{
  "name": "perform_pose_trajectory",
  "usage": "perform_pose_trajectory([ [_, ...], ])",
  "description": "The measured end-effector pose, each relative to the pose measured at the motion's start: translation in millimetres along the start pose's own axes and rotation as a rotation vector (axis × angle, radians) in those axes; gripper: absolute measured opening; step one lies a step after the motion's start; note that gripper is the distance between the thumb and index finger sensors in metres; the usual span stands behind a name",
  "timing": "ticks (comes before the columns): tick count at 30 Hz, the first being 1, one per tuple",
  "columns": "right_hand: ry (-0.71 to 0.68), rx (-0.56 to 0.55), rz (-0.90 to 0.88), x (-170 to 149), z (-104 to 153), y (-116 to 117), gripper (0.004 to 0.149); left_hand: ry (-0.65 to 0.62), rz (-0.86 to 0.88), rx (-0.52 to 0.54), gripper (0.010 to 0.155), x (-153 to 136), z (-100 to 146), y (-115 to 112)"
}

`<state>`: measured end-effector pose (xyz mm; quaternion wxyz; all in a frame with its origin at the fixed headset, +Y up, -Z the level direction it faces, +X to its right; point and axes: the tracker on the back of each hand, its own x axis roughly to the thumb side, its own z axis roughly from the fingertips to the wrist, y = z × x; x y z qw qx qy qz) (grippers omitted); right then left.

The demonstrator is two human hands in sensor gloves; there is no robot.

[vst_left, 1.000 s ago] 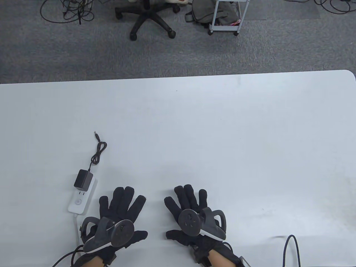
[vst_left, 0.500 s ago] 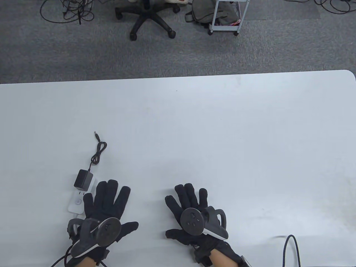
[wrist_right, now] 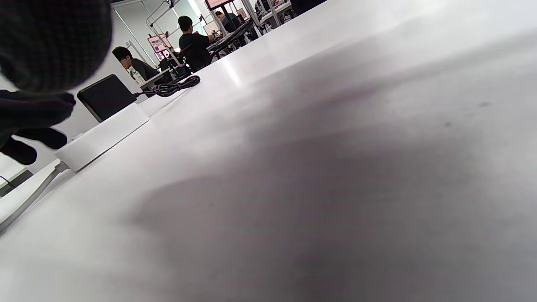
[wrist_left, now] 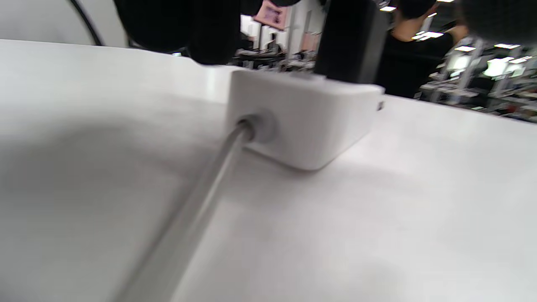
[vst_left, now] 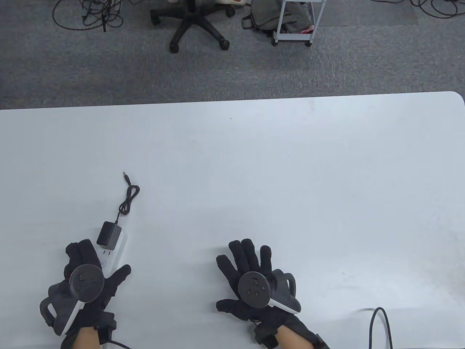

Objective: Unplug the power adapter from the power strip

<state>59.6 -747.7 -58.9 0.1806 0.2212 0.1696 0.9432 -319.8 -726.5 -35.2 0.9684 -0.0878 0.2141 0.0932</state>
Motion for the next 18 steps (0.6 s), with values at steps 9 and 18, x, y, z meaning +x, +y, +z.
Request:
perform_pose_trajectory([
  [9, 0.020, 0.022, 0.023, -0.5, -1.8, 3.8, 0.097, 0.087, -0.121, -0.062, 0.092, 2.6, -12.9, -20.3],
  [18, 0.034, 0.049, 0.040, -1.0, -4.6, 7.4, 0.097, 0.094, -0.175, -0.124, 0.087, 7.1, -18.4, -27.2],
])
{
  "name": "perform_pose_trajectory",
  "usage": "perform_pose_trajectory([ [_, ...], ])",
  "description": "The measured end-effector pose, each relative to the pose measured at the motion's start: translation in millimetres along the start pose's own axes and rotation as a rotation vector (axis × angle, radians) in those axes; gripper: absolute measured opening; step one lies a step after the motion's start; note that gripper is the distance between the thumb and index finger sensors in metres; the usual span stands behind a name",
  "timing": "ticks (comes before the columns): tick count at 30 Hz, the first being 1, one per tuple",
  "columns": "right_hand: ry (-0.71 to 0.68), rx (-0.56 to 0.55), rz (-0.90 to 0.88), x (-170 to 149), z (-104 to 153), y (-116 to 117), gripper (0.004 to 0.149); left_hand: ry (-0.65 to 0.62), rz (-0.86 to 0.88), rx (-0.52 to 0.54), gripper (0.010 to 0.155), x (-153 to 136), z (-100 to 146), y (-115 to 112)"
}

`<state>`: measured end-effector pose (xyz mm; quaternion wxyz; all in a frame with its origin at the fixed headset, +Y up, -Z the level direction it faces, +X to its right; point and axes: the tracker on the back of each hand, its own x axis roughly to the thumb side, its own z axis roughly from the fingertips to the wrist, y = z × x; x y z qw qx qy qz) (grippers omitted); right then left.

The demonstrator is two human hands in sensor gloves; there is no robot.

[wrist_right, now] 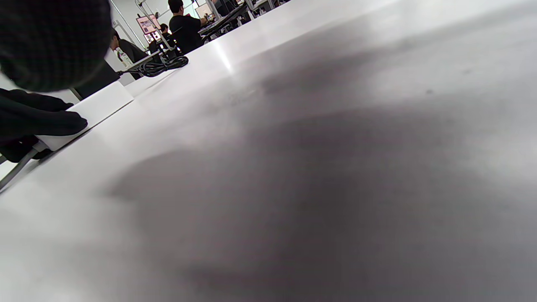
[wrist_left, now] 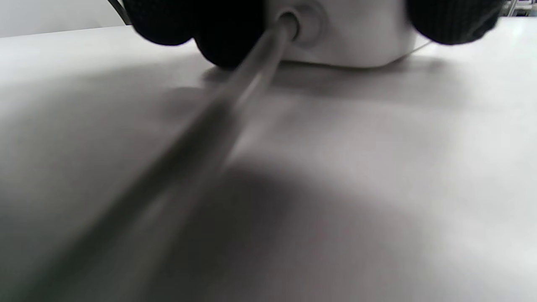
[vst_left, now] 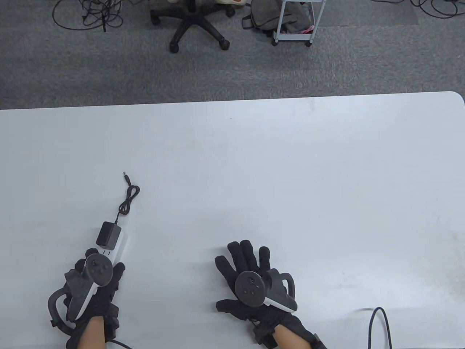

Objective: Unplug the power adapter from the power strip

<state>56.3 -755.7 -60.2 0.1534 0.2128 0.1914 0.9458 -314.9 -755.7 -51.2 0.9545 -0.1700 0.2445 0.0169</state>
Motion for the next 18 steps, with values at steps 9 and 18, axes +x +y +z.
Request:
perform_pose_trajectory([
  [9, -0.005, -0.016, -0.019, -0.9, 1.6, -3.7, 0.097, -0.096, 0.065, 0.071, 0.085, 6.0, 10.8, 9.1],
  [18, -0.008, -0.050, -0.067, -3.9, 3.6, -7.5, 0.097, -0.356, -0.001, 0.191, 0.084, 46.9, 42.9, 16.9],
])
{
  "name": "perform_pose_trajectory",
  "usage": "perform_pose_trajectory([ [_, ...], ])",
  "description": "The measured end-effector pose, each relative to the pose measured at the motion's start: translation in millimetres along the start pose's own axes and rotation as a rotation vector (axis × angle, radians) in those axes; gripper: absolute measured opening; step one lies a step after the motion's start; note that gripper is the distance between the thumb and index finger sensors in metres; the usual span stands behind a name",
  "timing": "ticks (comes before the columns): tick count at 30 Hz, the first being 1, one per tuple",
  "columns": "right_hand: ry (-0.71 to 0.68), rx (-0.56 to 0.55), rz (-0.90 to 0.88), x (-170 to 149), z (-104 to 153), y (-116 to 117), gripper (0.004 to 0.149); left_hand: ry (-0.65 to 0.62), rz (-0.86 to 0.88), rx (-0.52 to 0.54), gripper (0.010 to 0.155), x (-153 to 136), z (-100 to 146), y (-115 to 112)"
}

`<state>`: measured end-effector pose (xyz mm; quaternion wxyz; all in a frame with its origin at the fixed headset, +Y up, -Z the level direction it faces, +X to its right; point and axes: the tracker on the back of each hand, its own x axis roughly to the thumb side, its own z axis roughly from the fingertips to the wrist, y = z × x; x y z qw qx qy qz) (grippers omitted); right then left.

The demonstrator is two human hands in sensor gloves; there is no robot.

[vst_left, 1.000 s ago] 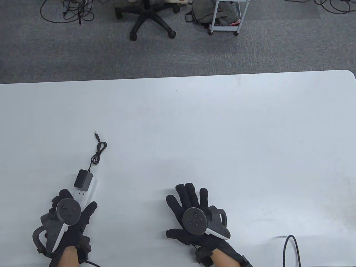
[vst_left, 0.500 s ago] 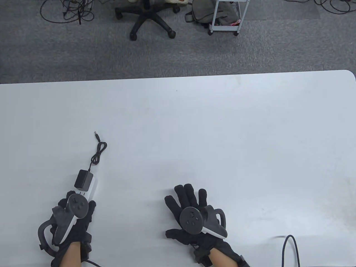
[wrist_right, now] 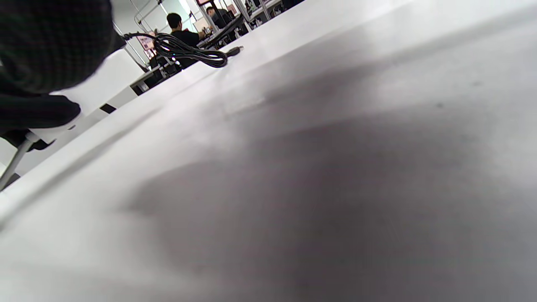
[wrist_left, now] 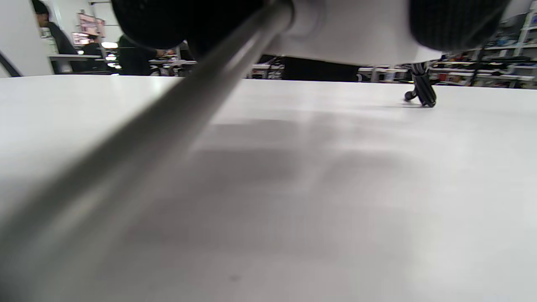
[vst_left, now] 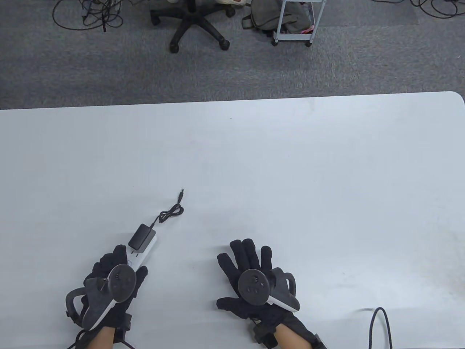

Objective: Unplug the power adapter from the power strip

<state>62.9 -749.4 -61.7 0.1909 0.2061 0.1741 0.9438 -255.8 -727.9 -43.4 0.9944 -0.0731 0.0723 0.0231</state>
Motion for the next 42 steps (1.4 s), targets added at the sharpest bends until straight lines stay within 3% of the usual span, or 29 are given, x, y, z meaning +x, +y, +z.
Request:
perform_pose_trajectory([
  [10, -0.006, -0.031, -0.020, 1.2, -0.3, -1.0, 0.096, -0.297, -0.001, -0.024, 0.084, 40.1, 11.5, -3.6],
  [21, -0.045, -0.026, -0.049, 2.0, 0.1, 0.1, 0.100, -0.581, 0.002, -0.170, 0.084, 73.1, 21.5, -17.2],
  [32, -0.069, 0.001, -0.083, 4.0, 0.6, 3.4, 0.102, -0.610, -0.127, -0.193, 0.083, 88.3, 25.3, -32.9],
  [38, -0.085, -0.008, -0.106, 7.2, 2.7, 1.0, 0.105, -0.603, -0.108, -0.193, 0.083, 86.3, 23.4, -33.2],
  [42, -0.080, 0.055, -0.061, 18.8, -1.8, 3.6, 0.106, -0.602, -0.118, -0.190, 0.083, 86.4, 24.0, -32.5],
])
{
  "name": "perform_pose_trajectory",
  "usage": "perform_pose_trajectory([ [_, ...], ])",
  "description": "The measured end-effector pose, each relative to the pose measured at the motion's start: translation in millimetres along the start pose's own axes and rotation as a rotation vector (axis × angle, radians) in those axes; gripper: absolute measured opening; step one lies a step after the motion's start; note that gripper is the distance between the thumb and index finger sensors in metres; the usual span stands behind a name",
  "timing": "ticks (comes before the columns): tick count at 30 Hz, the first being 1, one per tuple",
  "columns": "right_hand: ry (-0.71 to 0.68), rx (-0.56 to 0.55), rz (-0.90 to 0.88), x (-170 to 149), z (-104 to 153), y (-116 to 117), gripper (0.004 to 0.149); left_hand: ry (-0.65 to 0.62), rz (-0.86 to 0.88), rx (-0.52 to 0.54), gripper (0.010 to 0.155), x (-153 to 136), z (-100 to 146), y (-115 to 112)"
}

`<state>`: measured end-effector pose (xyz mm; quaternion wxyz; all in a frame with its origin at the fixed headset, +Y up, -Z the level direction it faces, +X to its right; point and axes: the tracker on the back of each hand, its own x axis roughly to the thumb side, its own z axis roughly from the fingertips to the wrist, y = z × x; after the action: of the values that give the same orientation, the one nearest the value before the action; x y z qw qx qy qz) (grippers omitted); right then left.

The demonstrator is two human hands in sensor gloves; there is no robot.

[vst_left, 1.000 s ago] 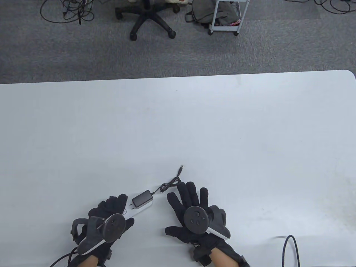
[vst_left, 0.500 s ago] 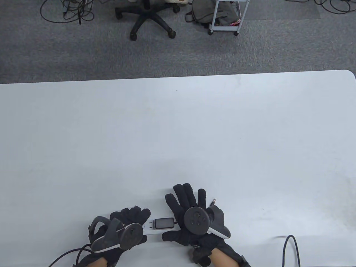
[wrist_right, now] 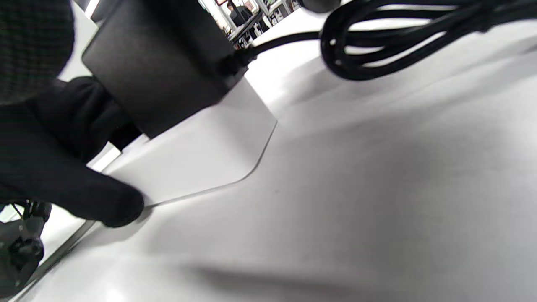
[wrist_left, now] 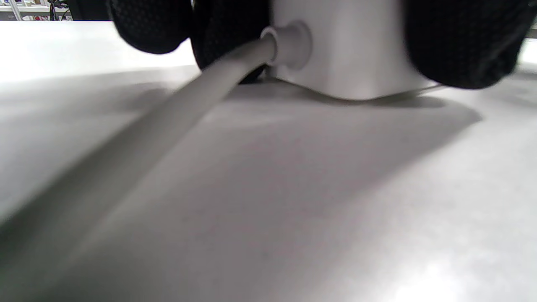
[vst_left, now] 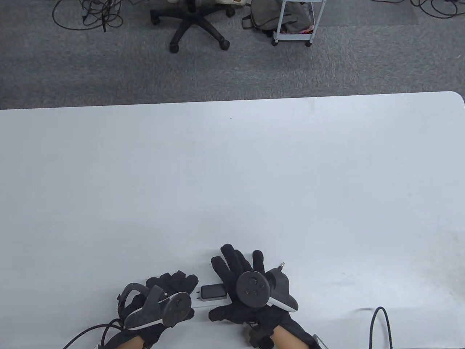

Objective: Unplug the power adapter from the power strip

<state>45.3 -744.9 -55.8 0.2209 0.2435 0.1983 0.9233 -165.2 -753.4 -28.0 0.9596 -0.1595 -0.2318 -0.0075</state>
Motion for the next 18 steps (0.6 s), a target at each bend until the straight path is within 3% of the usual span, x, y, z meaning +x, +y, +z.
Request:
perform_pose_trajectory([
  [9, -0.022, 0.045, 0.154, 35.6, -16.2, 7.5, 0.104, 0.003, 0.009, -0.007, 0.084, -0.6, -0.7, 0.8],
  [11, -0.027, -0.031, 0.177, 35.7, -14.6, 10.1, 0.095, -0.001, 0.020, -0.011, 0.084, -1.0, -1.2, 0.7],
  [14, 0.002, -0.032, 0.207, 37.1, -11.8, 10.7, 0.072, -0.006, 0.046, -0.014, 0.084, -2.2, -1.4, 1.5],
  [18, 0.002, 0.024, 0.207, 38.1, -11.6, 9.1, 0.068, -0.019, 0.123, -0.028, 0.085, -7.0, -0.6, 3.6],
])
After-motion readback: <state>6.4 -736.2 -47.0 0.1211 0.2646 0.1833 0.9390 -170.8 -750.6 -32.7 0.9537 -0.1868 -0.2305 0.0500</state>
